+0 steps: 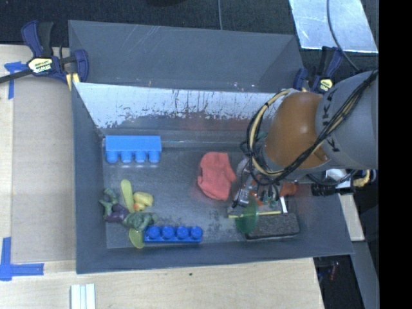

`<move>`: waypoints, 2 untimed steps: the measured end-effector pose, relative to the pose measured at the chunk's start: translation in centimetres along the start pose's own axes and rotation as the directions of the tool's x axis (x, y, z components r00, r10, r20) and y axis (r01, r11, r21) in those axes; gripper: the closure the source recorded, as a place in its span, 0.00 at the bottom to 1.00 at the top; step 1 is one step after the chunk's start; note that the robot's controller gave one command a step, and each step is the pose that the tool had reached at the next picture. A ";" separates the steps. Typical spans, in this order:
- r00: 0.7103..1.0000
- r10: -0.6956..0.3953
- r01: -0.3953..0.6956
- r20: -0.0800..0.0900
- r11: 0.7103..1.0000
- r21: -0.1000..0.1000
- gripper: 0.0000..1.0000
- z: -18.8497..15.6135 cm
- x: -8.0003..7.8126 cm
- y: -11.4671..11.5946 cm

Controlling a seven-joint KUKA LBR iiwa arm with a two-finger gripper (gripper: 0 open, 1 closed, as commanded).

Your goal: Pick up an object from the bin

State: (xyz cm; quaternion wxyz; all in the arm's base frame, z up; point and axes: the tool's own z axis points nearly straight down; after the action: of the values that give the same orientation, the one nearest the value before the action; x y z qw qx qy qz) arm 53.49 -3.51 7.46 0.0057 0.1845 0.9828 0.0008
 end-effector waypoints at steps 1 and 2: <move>0.994 -0.112 0.112 0.003 0.994 0.000 0.00 -1.3 0.1 0.4; 0.985 -0.173 0.173 0.007 0.985 0.000 0.00 -2.1 0.0 0.6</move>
Offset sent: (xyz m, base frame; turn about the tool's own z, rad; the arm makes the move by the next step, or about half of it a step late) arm 0.0000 0.0000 0.0000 0.0000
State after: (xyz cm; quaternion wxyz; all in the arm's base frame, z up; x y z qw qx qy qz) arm 53.65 -2.93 9.58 0.0091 0.0984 0.9951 0.0002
